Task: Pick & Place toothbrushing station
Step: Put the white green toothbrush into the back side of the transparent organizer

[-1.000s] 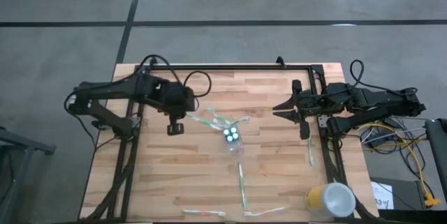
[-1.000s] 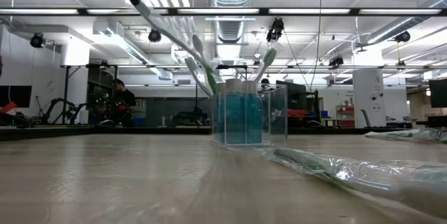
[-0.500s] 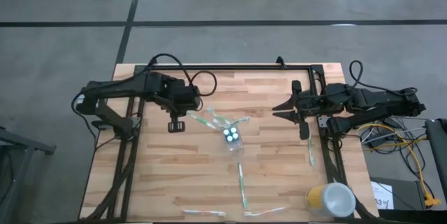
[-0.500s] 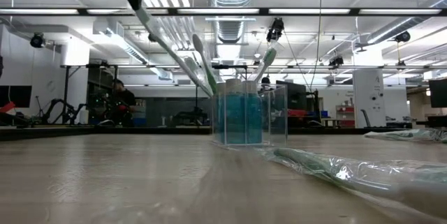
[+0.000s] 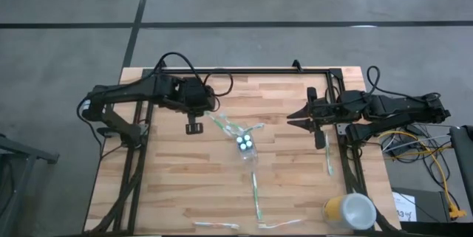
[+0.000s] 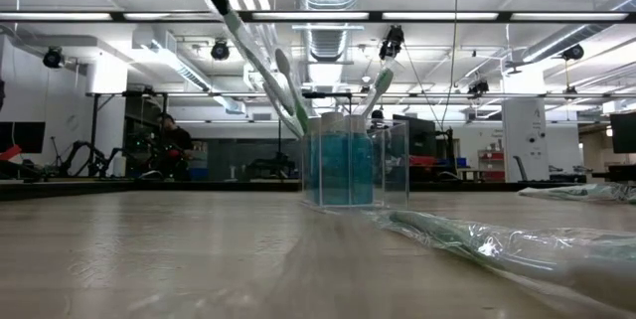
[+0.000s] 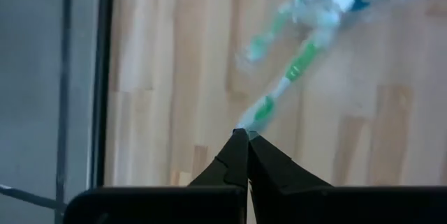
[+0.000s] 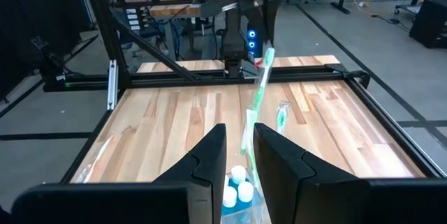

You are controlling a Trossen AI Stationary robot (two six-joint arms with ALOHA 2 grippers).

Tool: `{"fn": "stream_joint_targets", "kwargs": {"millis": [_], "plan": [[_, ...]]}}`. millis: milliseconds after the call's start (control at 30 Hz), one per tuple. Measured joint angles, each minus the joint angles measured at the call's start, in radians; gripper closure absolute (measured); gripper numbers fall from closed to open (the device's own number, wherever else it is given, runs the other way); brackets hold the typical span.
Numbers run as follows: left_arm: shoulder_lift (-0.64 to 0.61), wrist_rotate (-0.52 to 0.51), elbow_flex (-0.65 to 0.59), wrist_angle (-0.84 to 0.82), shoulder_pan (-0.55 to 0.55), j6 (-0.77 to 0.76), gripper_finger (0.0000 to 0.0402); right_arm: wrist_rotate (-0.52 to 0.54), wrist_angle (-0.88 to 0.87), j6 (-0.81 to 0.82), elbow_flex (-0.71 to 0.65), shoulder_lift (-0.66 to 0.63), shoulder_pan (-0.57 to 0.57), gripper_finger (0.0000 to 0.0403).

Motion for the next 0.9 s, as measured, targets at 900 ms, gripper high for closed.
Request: {"fn": "stream_joint_targets", "kwargs": {"millis": [900], "plan": [[-0.003, -0.111, 0.081, 0.081, 0.014, 0.072, 0.0401, 0.000, 0.002, -0.011, -0.008, 0.000, 0.000, 0.0335]]}}
